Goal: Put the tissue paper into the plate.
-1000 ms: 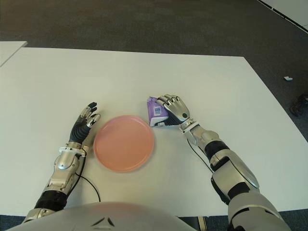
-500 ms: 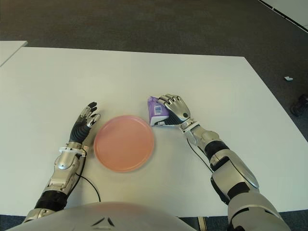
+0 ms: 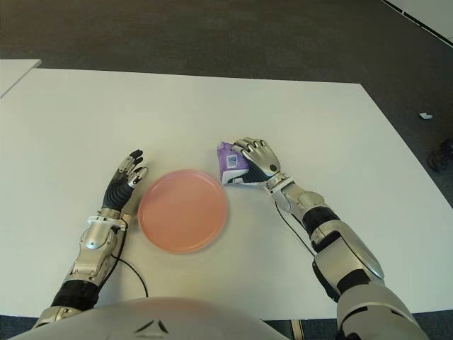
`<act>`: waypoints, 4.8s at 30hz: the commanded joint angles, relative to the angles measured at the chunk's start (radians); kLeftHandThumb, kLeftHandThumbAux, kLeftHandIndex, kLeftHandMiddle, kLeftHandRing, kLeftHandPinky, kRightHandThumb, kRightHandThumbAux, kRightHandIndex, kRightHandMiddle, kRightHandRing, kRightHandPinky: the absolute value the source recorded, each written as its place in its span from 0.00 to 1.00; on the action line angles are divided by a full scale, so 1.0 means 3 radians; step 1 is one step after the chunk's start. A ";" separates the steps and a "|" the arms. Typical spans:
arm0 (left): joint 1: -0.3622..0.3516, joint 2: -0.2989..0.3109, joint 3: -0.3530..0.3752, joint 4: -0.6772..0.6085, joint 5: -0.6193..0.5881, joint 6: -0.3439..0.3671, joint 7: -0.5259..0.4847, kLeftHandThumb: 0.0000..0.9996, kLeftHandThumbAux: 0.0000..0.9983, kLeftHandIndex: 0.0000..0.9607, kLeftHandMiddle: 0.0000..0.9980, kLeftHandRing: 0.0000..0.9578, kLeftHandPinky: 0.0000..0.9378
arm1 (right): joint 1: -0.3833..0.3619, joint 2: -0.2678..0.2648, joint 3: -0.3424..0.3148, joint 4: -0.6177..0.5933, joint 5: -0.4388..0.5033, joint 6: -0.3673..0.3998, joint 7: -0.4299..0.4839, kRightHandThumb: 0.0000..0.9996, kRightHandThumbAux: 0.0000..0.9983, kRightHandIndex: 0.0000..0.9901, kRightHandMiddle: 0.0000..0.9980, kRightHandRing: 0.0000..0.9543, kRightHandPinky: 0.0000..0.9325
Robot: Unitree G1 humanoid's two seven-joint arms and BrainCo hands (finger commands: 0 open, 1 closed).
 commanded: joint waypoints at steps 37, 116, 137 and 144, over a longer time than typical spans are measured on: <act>-0.0070 0.0011 -0.0027 0.0242 -0.0012 0.0211 -0.0044 0.00 0.42 0.00 0.00 0.00 0.00 | 0.0506 0.0399 -0.1147 -0.2219 0.0748 -0.0227 0.0649 0.75 0.71 0.44 0.86 0.89 0.90; 0.0043 -0.0005 -0.0068 -0.0051 0.0032 0.0455 -0.0009 0.00 0.44 0.00 0.00 0.00 0.00 | 0.0760 0.0410 -0.0240 -0.1761 -0.0319 -0.0876 0.1437 0.15 0.53 0.02 0.01 0.01 0.01; 0.0087 0.0021 -0.0083 -0.0031 0.0022 0.0397 -0.0052 0.00 0.41 0.00 0.00 0.00 0.00 | 0.0891 0.0384 -0.0248 -0.1934 -0.0398 -0.0771 0.1140 0.03 0.43 0.00 0.00 0.00 0.00; 0.0102 0.0002 -0.0054 -0.0030 -0.0039 0.0409 -0.0067 0.00 0.43 0.00 0.00 0.00 0.00 | 0.0926 0.0357 -0.0328 -0.2073 -0.0239 -0.0720 0.1275 0.04 0.42 0.00 0.00 0.00 0.00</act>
